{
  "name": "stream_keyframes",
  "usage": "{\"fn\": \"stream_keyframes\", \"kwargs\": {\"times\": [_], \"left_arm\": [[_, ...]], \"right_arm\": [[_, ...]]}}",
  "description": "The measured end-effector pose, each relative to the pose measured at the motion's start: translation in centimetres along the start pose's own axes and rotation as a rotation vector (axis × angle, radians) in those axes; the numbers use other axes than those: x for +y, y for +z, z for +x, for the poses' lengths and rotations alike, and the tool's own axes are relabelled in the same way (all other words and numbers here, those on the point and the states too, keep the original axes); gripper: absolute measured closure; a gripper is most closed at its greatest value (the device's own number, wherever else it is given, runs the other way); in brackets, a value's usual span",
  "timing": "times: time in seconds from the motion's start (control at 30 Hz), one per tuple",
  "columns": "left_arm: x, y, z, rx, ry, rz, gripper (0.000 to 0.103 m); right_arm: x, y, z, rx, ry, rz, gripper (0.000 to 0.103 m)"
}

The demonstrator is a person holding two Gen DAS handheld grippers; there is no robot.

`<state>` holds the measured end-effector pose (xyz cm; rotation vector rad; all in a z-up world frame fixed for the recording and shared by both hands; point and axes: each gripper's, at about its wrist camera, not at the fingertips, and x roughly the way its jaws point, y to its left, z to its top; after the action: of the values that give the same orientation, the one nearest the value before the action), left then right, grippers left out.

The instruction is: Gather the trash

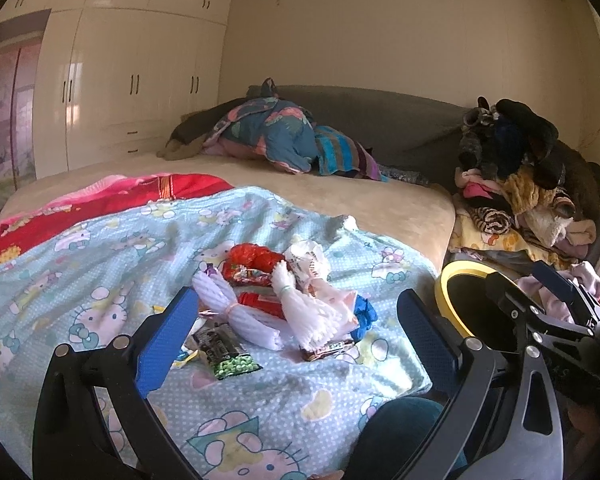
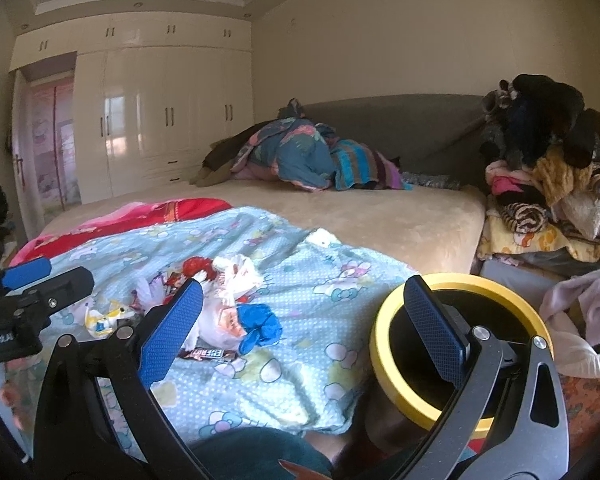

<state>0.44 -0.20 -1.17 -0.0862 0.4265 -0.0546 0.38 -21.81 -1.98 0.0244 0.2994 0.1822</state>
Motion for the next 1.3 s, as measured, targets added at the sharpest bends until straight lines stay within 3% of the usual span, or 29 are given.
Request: {"fn": "stream_keyframes", "kwargs": {"times": [0.13,0.73,1.0,1.2,1.23,1.3], "left_arm": [[1.5,0.0,0.5,0.007,0.016,-0.041,0.006],[10.8,-0.6,3.1,0.095,0.228,-0.167,0.006],[13.8,-2.6,5.0,0.181,0.182,-0.235,0.006],[14.9,-4.0,6.9,0.242,0.143,-0.285,0.007],[15.2,-4.2,7.2,0.251,0.133,-0.300,0.010],[15.4,-4.5,7.8,0.267,0.123,-0.311,0.027]], "right_arm": [[1.1,0.3,1.1,0.023,0.039,-0.019,0.010],[8.1,0.5,6.1,0.168,0.226,-0.167,0.010],[12.0,-0.9,8.8,0.275,0.295,-0.276,0.040],[12.9,-1.8,11.7,0.357,0.270,-0.311,0.043],[13.0,-2.1,12.0,0.367,0.266,-0.312,0.044],[13.1,-2.6,12.5,0.385,0.263,-0.321,0.058]]}}
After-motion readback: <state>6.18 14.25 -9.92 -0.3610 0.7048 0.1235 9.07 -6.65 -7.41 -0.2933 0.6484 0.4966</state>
